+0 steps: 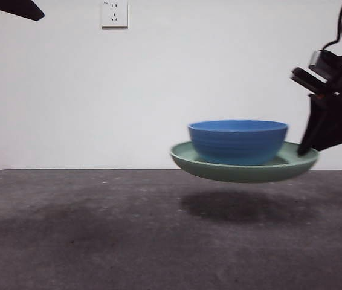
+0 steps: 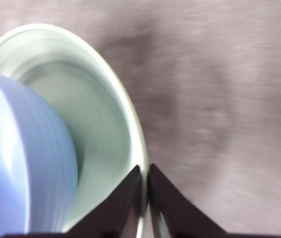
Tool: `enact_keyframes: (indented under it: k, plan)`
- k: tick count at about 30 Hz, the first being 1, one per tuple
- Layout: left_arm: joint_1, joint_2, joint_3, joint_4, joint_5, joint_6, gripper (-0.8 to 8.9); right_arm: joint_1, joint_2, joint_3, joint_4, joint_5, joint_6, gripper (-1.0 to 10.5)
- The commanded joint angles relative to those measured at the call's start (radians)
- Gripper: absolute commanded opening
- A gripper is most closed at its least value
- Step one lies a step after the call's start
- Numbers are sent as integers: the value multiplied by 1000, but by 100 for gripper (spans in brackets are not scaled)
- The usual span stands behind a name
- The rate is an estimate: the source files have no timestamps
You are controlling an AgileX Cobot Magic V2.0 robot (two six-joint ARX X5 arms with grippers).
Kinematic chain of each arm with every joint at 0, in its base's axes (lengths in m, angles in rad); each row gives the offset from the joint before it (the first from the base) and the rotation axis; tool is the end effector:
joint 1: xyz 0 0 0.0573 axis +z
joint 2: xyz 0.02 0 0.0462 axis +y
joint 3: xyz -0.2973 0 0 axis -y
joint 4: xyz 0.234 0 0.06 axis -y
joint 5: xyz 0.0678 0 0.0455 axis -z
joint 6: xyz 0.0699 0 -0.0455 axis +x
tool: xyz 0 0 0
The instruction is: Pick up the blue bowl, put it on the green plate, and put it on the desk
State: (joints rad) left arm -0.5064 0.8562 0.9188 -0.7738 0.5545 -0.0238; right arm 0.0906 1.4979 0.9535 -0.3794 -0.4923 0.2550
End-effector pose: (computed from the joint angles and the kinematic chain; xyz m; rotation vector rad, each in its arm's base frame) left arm 0.1145 -0.1056 0.3195 -0.0385 0.7563 -1.0052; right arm 0.3033 0.0607 0.2269 0.4170 0.9851 0.4221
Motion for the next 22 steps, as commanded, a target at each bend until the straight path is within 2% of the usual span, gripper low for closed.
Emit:
enact_keyframes:
  k: [1, 11, 22]
  plan:
    - [-5, 5, 10, 8, 6, 9, 218, 58, 3, 18, 40, -5, 67, 11]
    - [-5, 6, 10, 8, 6, 9, 218, 232, 40, 18, 145, 60, 179, 11]
    - [-5, 5, 10, 5, 6, 9, 219, 304, 183, 19, 264, 101, 254, 10]
